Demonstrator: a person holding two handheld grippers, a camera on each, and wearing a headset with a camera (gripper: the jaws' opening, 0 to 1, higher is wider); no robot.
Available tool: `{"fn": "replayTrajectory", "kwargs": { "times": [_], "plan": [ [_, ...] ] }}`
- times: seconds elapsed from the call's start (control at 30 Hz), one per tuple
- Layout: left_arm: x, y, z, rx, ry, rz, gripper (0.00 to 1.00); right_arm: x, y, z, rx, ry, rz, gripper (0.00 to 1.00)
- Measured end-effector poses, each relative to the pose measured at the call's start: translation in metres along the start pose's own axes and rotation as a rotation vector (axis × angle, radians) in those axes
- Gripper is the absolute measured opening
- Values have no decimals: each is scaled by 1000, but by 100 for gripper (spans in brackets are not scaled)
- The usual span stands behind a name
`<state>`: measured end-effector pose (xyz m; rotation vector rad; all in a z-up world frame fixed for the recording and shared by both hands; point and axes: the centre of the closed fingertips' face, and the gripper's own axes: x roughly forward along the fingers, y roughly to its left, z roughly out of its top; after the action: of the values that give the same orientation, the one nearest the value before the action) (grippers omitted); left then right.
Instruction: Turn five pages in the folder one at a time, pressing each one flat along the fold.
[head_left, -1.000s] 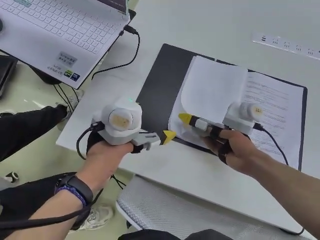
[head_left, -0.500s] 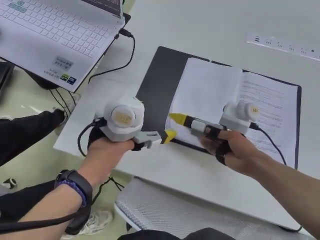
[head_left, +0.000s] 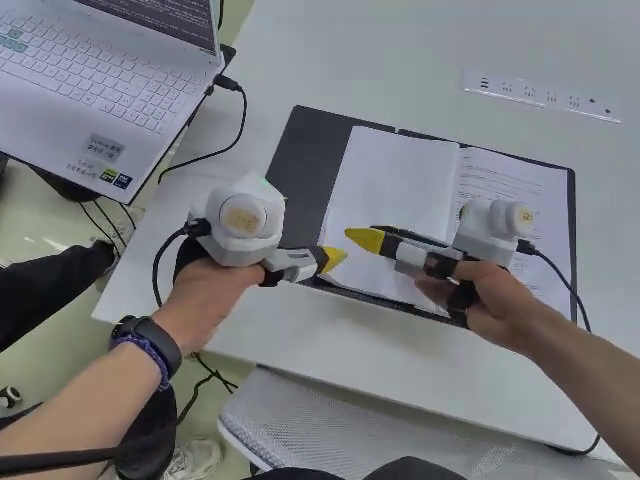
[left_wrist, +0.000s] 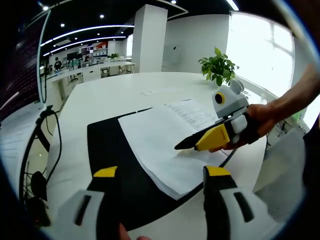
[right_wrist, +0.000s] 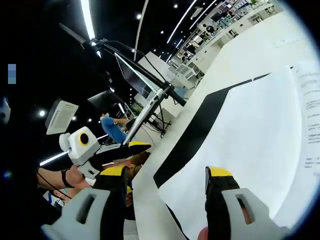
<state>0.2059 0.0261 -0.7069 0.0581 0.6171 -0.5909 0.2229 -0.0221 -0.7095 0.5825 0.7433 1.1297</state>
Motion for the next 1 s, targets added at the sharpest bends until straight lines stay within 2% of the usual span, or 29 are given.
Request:
{"fn": "replayTrajectory", "kwargs": {
  "times": [0.23,0.47,0.5,0.7,0.83,1.0],
  "plan": [
    [24,-11,-12,-4,24,-29,53,-30,-16,17,-69,-21,-68,58],
    [43,-24,-25,-7,46,-63,35,-45,-27,28,-84,-44,-107,54],
    [48,-21,-32,-14,50,-65,33,-47,-28,29,-85,-50,-113,54],
    [60,-22,-39,-22,50,-70,16,-52,-31,33,-83,-64,-128,51],
    [65,-25,-50,-6,87,-72,9,-55,-33,34,-76,-69,-135,50],
    [70,-22,-61,-31,92,-36,1,-57,-33,32,-78,-61,-136,50]
  ]
}}
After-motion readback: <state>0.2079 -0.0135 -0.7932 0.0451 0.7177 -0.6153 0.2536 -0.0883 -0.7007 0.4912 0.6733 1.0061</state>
